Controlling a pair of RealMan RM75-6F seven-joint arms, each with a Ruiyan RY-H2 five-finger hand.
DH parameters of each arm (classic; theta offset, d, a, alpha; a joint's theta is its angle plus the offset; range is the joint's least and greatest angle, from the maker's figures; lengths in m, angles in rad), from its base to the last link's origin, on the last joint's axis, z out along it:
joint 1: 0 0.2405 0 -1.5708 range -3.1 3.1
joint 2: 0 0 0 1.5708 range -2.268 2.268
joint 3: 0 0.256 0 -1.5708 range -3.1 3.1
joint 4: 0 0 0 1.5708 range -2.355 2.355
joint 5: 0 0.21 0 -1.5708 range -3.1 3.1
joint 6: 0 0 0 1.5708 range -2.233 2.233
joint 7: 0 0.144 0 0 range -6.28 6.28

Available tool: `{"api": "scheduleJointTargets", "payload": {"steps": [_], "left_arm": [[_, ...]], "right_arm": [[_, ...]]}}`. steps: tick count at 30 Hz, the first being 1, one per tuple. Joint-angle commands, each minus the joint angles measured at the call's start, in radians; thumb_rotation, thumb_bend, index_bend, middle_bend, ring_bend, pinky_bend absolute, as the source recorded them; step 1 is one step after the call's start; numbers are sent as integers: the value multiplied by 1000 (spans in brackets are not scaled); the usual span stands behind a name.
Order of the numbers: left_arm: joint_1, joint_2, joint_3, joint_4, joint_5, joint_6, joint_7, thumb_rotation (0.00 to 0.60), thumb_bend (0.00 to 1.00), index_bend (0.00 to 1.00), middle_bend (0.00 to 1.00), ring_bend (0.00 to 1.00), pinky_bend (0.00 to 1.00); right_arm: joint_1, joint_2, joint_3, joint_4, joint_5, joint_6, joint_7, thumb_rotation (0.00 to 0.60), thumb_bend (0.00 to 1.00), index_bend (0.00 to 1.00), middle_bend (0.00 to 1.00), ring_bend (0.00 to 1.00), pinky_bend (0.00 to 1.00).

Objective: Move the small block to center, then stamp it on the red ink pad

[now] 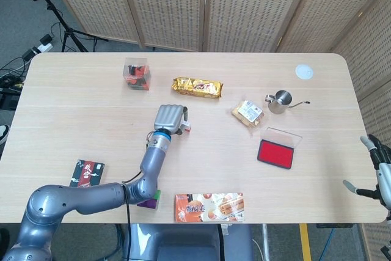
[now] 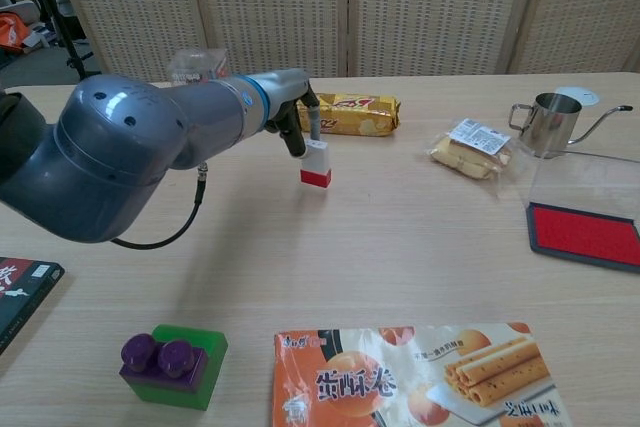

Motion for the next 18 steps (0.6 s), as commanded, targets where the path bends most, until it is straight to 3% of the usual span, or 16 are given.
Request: {"api": "scheduleJointTargets", "payload": {"steps": [1,18], "left_arm": [[-13,-20,-3,22,-6,-4,8,600,445,627,950,967,948],[-24,-70,-12,91,-24,-15,30,600,414,621,946,967,947]], "right_arm": [[0,1,0,1,-1,-1,3,600,0,10,0,0,0],[-1,11,0,1,-6,-3,32,600,0,10,0,0,0]]}}
